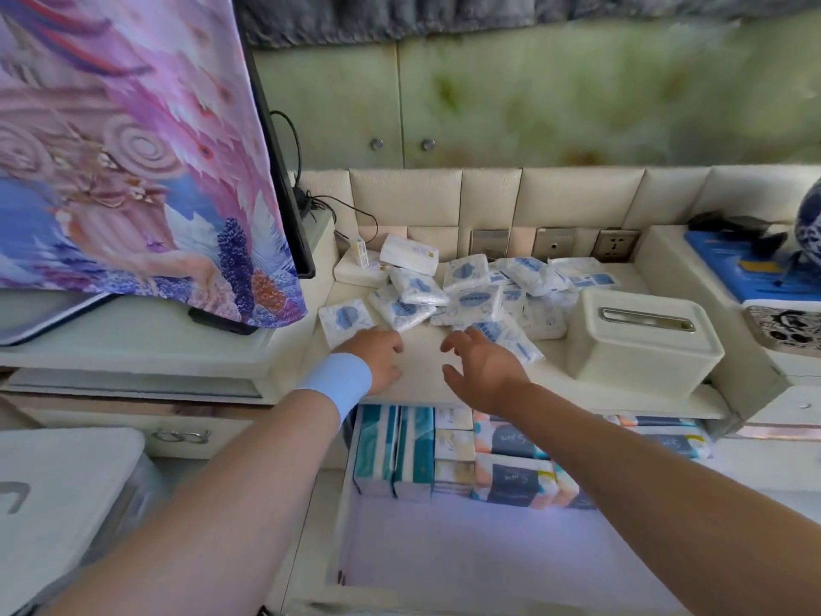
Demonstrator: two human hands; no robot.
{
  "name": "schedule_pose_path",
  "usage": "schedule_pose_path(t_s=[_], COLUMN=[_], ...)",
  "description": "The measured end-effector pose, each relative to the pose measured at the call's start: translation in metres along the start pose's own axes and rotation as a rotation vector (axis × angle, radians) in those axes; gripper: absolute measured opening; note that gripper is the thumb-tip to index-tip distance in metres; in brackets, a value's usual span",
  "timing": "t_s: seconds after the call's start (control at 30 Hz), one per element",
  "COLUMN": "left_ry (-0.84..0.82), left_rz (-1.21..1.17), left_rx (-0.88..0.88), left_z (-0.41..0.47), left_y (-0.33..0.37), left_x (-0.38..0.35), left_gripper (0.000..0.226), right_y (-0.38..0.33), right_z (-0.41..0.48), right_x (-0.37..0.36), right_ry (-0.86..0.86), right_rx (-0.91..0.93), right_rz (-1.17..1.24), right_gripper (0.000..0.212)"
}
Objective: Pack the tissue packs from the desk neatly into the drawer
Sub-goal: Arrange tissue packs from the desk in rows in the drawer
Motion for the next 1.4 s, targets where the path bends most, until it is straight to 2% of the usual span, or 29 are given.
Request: schedule_pose_path(t_s=[0.2,0.33,0.47,0.67,0.73,0.8,0.9,0.93,1.0,1.07,1.17,1.3,1.4], left_ry=[0.143,0.129,0.106,0.006,-0.024,-0.045,-0.046,-0.042,-0.020,0.029,0.118,0.323,0.385], left_rz=[0.019,0.057,0.083,-0.209,-0.280,-0.312,-0.285,-0.258,-0.186,-0.075,0.016,-0.181,-0.214], left_rx=[0.092,0.114,0.116,0.245,0.266,0.288,0.304,0.303,0.326,0.346,0.360,0.394,0.400], left_z=[0.052,0.080,0.103,0.109,0.106,0.104,0.106,0.106,0.108,0.113,0.132,0.162,0.183], left_y=[-0.033,-0.053,-0.073,-0.095,-0.093,-0.090,-0.091,-0.090,-0.087,-0.083,-0.075,-0.065,-0.067], left_x=[0.016,-0.004,-0.013,-0.010,-0.012,-0.010,-0.009,-0.008,-0.008,-0.010,-0.014,-0.007,-0.008], left_gripper=[0.048,0.056,0.063,0.067,0.071,0.077,0.087,0.088,0.080,0.066,0.047,0.044,0.048], right_y=[-0.033,-0.056,-0.070,-0.084,-0.084,-0.084,-0.084,-0.084,-0.077,-0.063,-0.032,-0.001,0.011], right_z=[0.091,0.152,0.208,0.274,0.284,0.286,0.282,0.280,0.278,0.276,0.274,0.278,0.287], right_x=[-0.015,-0.042,-0.073,-0.112,-0.120,-0.124,-0.112,-0.105,-0.091,-0.078,-0.062,-0.056,-0.065], right_ry=[-0.026,-0.028,-0.057,-0.158,-0.156,-0.091,0.180,0.251,0.310,0.284,0.235,0.040,-0.086], right_rx=[0.019,0.077,0.140,0.121,0.102,0.055,-0.024,-0.025,-0.044,-0.079,-0.167,-0.198,-0.160], right_rz=[-0.044,-0.112,-0.281,-0.429,-0.392,-0.246,0.145,0.207,0.261,0.256,0.126,-0.120,-0.212], right_gripper=[0.043,0.047,0.055,0.063,0.061,0.052,0.019,0.010,0.012,0.016,0.025,0.070,0.061])
Point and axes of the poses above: each hand's wrist, its own z-axis towards the middle knuckle, its own x-axis out of the back of the hand, y = z × x, the point moved 4 cm from there along z, towards the middle knuckle, and after that the axes turned 13 degrees about y, right-handed, at the moved point
